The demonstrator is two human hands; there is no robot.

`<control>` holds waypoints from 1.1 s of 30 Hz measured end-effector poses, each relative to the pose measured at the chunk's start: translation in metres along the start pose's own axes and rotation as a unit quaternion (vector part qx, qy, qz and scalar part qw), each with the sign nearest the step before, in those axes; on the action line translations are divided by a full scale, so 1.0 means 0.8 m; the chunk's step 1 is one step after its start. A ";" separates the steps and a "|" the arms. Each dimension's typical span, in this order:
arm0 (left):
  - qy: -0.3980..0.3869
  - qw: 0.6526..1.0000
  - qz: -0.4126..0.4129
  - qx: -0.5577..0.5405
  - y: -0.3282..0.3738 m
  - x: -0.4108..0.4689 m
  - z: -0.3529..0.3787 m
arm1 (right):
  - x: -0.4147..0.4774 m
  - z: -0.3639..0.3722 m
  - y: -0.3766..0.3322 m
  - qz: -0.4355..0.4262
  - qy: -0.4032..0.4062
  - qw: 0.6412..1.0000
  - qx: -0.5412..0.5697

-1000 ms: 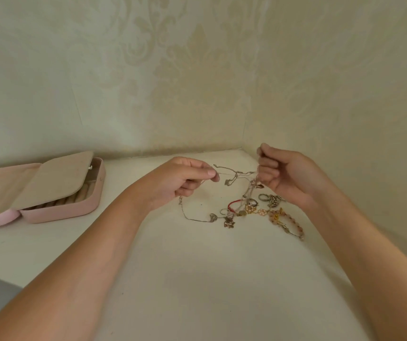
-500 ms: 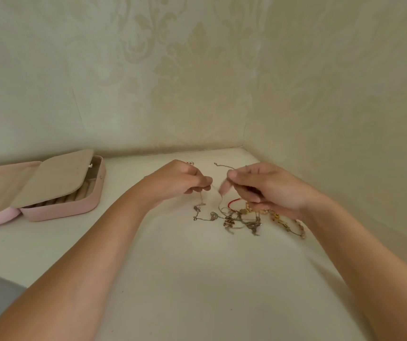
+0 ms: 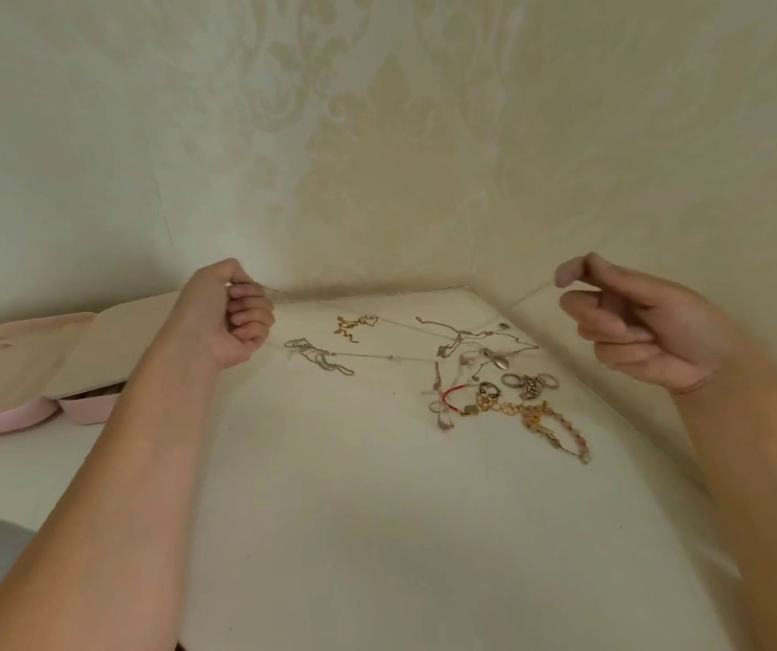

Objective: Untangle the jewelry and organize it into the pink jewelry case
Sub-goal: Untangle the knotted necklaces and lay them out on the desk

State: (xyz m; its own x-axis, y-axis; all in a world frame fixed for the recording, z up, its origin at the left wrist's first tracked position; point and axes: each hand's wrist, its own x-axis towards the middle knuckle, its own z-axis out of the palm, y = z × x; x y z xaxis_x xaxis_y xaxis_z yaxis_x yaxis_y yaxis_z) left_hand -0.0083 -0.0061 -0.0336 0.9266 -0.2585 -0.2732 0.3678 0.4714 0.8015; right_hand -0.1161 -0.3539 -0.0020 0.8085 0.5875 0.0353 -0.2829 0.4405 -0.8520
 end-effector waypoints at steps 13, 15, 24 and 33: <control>0.134 0.952 0.215 -0.170 0.014 -0.003 -0.027 | -0.027 0.031 -0.002 0.154 0.209 0.825 -0.502; 0.146 0.945 0.234 -0.178 0.016 -0.003 -0.028 | -0.032 0.045 0.001 0.162 0.214 0.815 -0.514; 0.181 0.935 0.252 -0.170 0.017 0.012 -0.030 | -0.076 0.033 0.044 0.245 0.372 0.705 -0.552; 0.222 0.931 0.282 -0.071 -0.006 0.000 -0.007 | -0.091 0.056 0.064 0.271 0.438 0.602 -0.610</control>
State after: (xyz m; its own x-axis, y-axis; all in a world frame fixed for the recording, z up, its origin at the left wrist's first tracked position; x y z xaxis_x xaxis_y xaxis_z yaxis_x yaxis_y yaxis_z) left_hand -0.0100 -0.0035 -0.0406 0.9052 0.4222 -0.0487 -0.2088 0.5416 0.8143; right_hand -0.2122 -0.3436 -0.0251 0.8815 -0.3982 -0.2538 -0.4696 -0.7958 -0.3824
